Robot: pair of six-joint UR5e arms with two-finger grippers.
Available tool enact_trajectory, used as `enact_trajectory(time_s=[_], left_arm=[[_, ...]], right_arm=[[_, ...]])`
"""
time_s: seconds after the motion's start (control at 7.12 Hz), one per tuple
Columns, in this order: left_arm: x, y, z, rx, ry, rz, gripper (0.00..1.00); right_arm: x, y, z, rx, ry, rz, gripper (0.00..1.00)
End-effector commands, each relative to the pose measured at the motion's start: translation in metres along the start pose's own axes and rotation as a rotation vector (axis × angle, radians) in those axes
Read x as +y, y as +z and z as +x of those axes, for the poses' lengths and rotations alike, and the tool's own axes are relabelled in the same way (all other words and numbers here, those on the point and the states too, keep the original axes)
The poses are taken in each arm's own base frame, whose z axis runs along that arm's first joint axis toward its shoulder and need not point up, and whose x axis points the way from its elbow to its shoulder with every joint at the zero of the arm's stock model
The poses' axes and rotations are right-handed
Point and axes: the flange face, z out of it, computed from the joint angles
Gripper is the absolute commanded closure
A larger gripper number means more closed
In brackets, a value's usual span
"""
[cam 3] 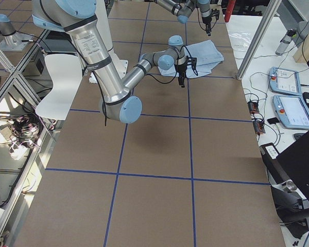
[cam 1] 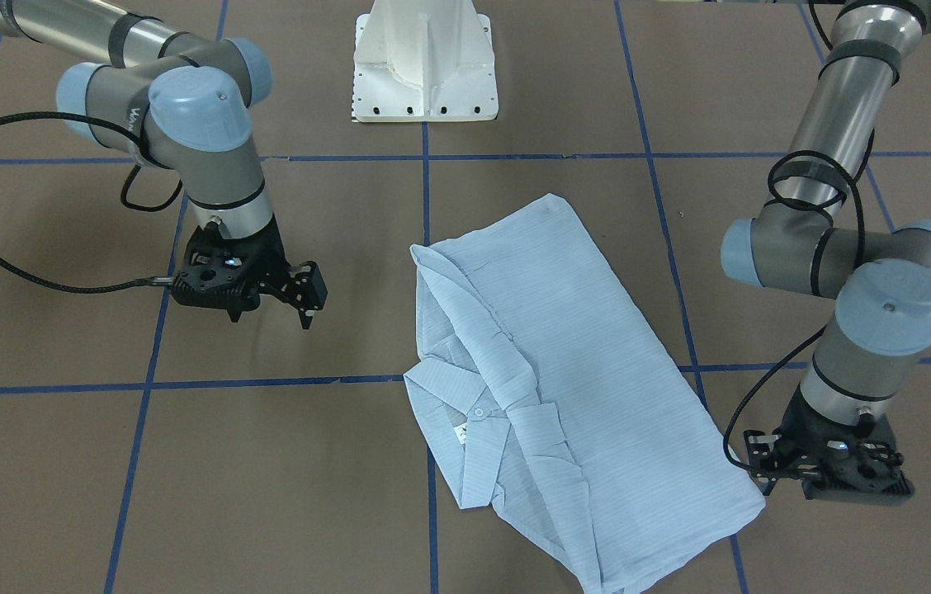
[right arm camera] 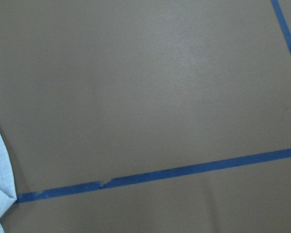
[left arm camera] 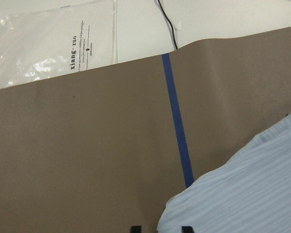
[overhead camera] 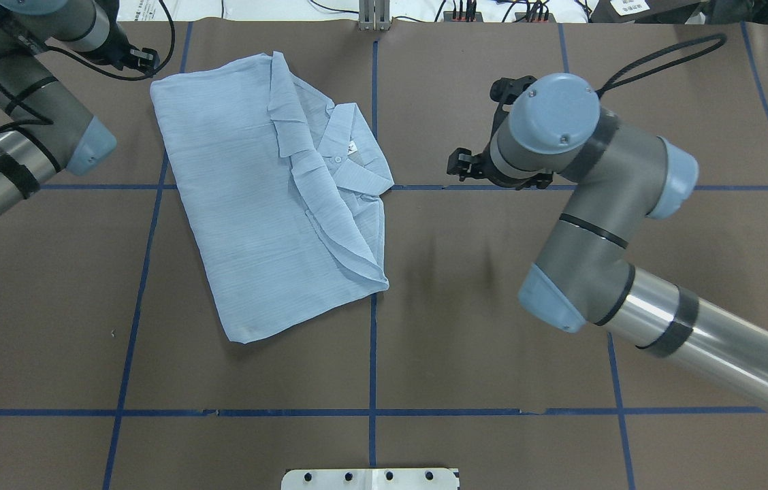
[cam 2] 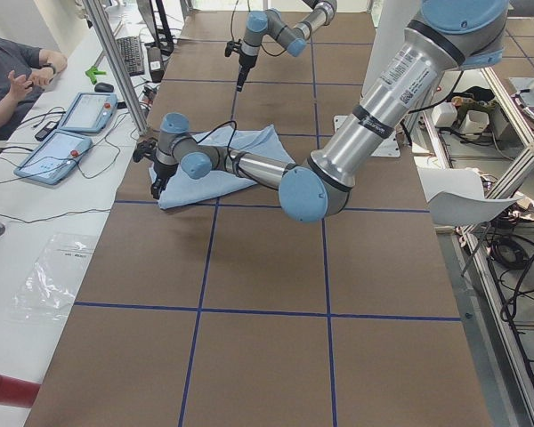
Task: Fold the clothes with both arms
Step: 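Move the right gripper over the shirt toward the collar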
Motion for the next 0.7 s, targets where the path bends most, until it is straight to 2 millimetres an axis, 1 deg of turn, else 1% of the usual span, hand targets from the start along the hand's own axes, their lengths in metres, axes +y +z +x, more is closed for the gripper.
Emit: enact_trajectory(time_s=[0.0,0.14,0.28,0.42,0.56], left_arm=[[0.030,-0.025,-0.016,0.074,0.003,-0.003,0.00],[0.038,-0.032,-0.017,0.082,-0.018,0.004,0.00],[0.038,-0.034,-0.014,0.087,-0.044,0.007,0.00],[0.039,-0.035,-0.012,0.090,-0.045,0.008,0.00],[0.040,-0.034,-0.012,0.090,-0.049,0.006,0.00]], right_arm=[[0.006,0.025,-0.079,0.022,0.140,0.009,0.01],[0.014,0.042,-0.105,-0.005,0.203,0.029,0.03],[0.020,0.064,-0.128,-0.028,0.253,0.033,0.06],[0.024,0.071,-0.137,-0.021,0.255,0.041,0.10],[0.030,0.073,-0.140,-0.020,0.262,0.044,0.19]])
